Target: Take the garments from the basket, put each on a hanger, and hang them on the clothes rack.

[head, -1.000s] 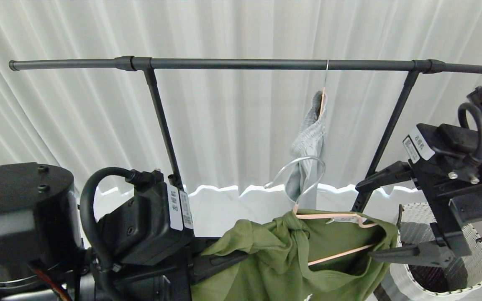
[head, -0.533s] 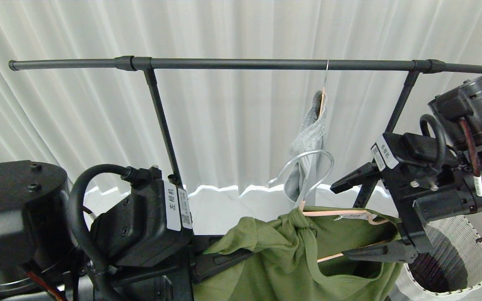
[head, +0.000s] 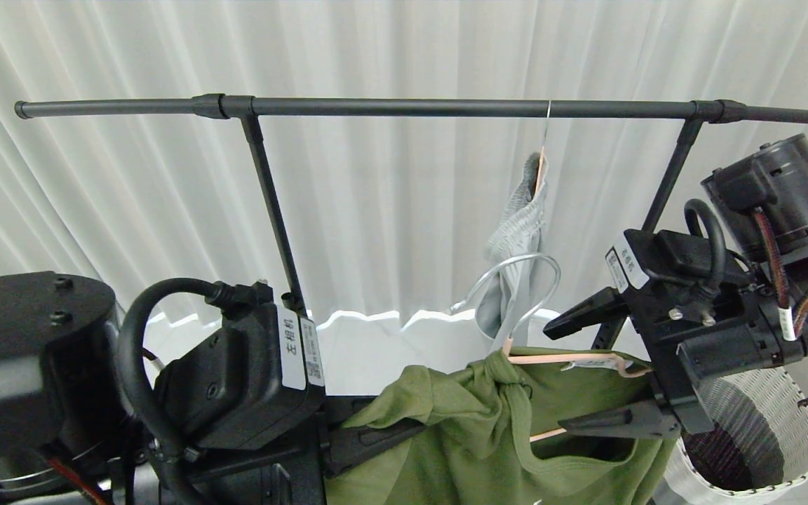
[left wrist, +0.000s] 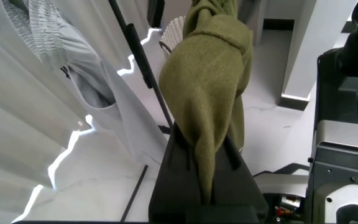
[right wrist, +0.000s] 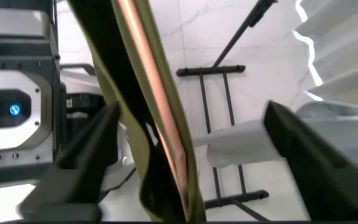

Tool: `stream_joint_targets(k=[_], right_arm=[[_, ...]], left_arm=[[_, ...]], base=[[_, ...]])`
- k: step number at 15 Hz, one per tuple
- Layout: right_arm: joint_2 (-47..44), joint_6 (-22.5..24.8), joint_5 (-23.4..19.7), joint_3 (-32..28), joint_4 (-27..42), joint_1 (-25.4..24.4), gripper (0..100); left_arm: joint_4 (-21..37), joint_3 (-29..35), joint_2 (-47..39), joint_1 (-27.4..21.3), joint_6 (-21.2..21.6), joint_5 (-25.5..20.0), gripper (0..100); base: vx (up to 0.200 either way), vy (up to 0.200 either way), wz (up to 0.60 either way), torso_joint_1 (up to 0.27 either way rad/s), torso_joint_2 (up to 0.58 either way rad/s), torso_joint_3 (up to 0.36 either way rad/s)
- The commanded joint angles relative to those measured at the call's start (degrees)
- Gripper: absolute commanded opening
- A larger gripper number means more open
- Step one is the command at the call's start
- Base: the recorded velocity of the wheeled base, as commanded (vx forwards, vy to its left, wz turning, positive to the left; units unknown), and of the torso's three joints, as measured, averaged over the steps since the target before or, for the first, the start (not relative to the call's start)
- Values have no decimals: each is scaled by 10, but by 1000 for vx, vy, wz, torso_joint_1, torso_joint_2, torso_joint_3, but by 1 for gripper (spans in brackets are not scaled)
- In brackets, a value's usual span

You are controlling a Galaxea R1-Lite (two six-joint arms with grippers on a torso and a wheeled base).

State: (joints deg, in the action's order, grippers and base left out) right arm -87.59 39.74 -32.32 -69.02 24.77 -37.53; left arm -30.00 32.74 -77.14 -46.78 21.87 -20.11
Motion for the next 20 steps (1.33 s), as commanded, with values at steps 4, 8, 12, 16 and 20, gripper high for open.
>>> stream_joint_targets(k=[4, 8, 12, 16, 20], right_arm=[[7, -33, 4, 37, -55, -19, 0], [20, -33, 4, 36, -57, -18, 0], [46, -28, 6, 38, -57, -18, 0], [81, -17, 7, 66, -53, 4, 0], [121, 3, 12, 105, -52, 47, 0]], left_arm=[[-1, -1, 2, 1, -1, 0, 0], [-1, -4, 2, 1, 1, 2, 0], [-1, -15, 4, 3, 1, 3, 100], [-1, -49, 28, 27, 0, 23, 100], [-1, -127, 74, 111, 0, 28, 100]], base=[[0, 0, 0, 0, 0, 0], [0, 0, 0, 0, 0, 0], [0, 0, 0, 0, 0, 0], [0, 0, 0, 0, 0, 0], [0, 0, 0, 0, 0, 0]])
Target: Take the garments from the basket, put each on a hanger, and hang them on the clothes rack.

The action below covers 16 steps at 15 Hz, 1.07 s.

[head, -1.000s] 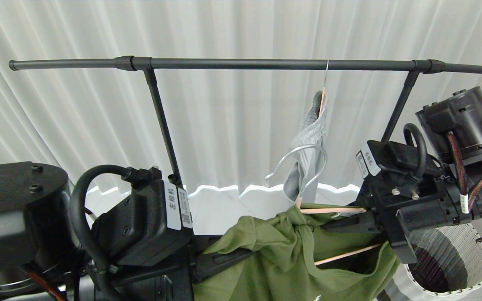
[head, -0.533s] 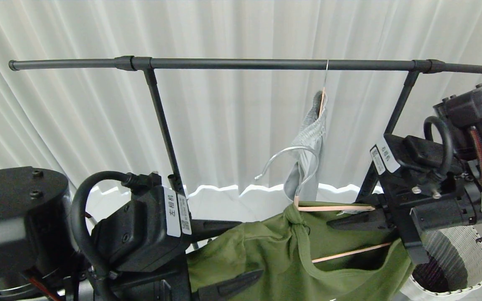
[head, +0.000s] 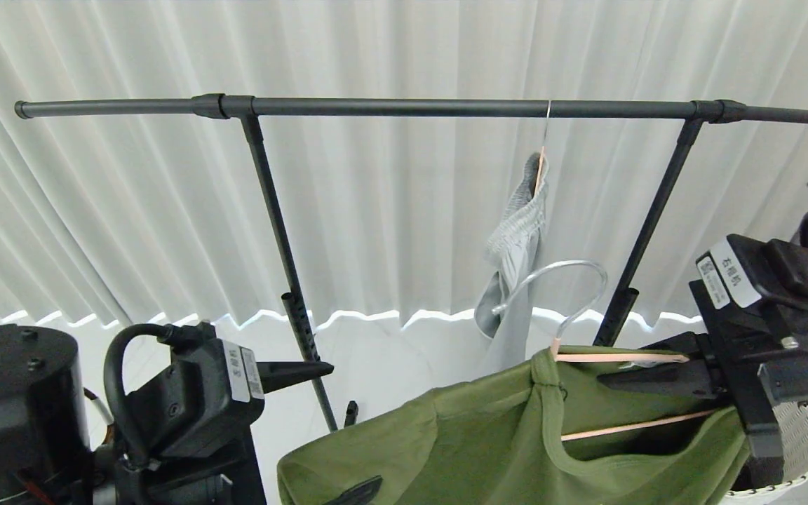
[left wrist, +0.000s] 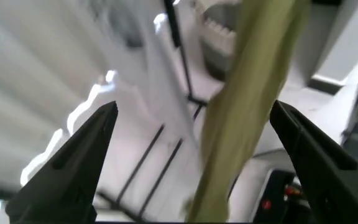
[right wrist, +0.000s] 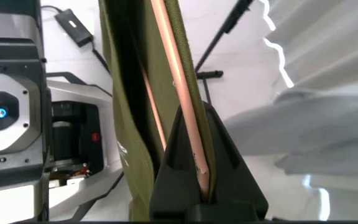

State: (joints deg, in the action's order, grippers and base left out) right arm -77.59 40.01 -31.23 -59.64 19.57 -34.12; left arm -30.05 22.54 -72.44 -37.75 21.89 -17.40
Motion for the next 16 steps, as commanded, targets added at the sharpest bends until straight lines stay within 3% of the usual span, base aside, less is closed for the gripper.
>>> stream_joint_targets(k=[1, 4, 13, 14, 16], right_arm=[[25, 1, 6, 14, 0, 19, 0], [29, 0, 7, 14, -1, 20, 0], [34, 1, 7, 10, -4, -2, 0], [34, 1, 7, 10, -5, -2, 0], [38, -1, 8, 11, -4, -1, 0]], left_arm=[[0, -40, 36, 25, 0, 1, 100], [0, -87, 42, 43, 0, 1, 100], [0, -80, -10, 61, 0, -1, 100], [0, -80, -14, 61, 0, 0, 0], [0, -80, -22, 71, 0, 1, 0]], base=[[0, 0, 0, 0, 0, 0], [0, 0, 0, 0, 0, 0], [0, 0, 0, 0, 0, 0], [0, 0, 0, 0, 0, 0], [0, 0, 0, 0, 0, 0]])
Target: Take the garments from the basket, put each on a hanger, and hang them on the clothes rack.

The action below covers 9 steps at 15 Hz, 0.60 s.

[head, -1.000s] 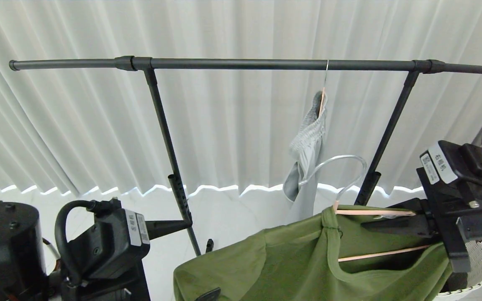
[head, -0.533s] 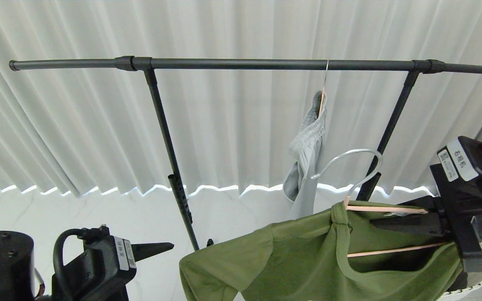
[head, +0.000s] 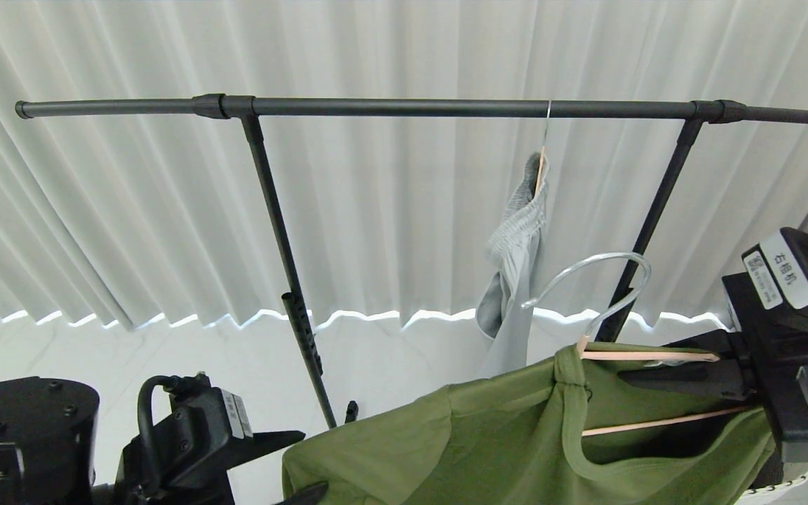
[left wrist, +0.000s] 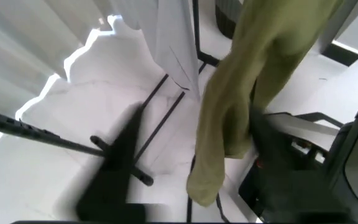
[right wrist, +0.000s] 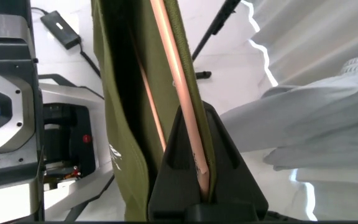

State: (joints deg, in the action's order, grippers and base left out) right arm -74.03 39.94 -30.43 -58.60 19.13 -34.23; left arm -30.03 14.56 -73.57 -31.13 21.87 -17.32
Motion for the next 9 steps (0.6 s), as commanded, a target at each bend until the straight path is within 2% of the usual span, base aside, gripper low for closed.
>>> stream_joint_targets(k=[1, 3, 7, 9], right_arm=[[6, -1, 2, 2, 2, 2, 0], [12, -2, 16, 4, 4, 19, 0], [13, -11, 15, 2, -1, 45, 0], [10, -28, 15, 1, -1, 45, 0]], left_arm=[[0, 0, -12, 20, 0, 1, 0], [0, -3, -10, 65, 1, 10, 0], [0, -3, -3, 164, 1, 31, 0], [0, -5, 7, 175, 1, 31, 0]], base=[[0, 0, 0, 0, 0, 0], [0, 0, 0, 0, 0, 0], [0, 0, 0, 0, 0, 0], [0, 0, 0, 0, 0, 0]])
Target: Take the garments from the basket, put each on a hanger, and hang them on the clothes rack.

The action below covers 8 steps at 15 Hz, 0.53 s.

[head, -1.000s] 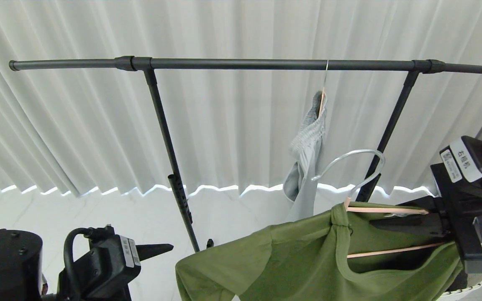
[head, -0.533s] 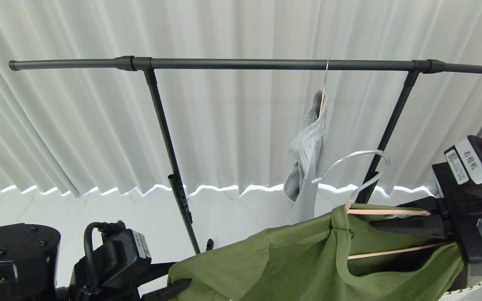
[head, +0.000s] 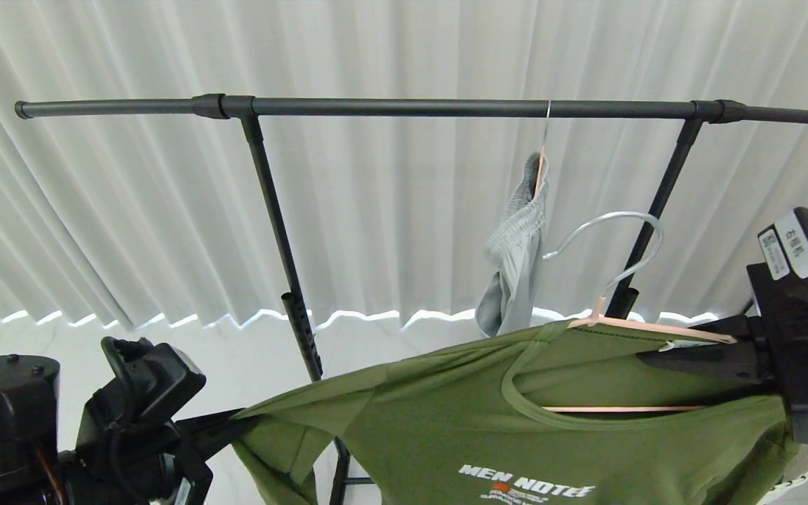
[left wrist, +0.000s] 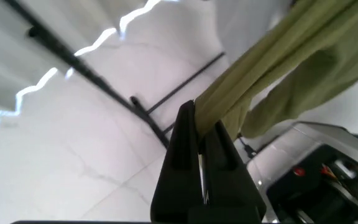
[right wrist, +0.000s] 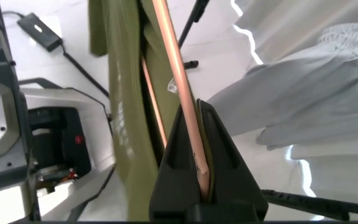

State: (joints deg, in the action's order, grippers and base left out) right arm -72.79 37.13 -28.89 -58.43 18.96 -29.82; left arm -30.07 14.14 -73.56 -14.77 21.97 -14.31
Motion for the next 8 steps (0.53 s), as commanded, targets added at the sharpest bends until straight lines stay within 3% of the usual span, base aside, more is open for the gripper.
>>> stream_joint_targets(k=[1, 6, 7, 8], right_arm=[[-4, -6, 0, 1, -8, 1, 0], [-8, -35, 1, 2, -32, -1, 0], [-8, -36, 1, 2, -32, -1, 0], [-10, -41, 1, 1, -33, -1, 0]], left_arm=[[0, -3, 12, 12, 0, 1, 0], [0, -4, 35, 12, 0, 0, 0], [0, -3, 37, 12, -1, 0, 100], [0, -2, 37, 12, -1, 0, 100]], base=[[0, 0, 0, 0, 0, 0], [0, 0, 0, 0, 0, 0], [0, 0, 0, 0, 0, 0], [0, 0, 0, 0, 0, 0]])
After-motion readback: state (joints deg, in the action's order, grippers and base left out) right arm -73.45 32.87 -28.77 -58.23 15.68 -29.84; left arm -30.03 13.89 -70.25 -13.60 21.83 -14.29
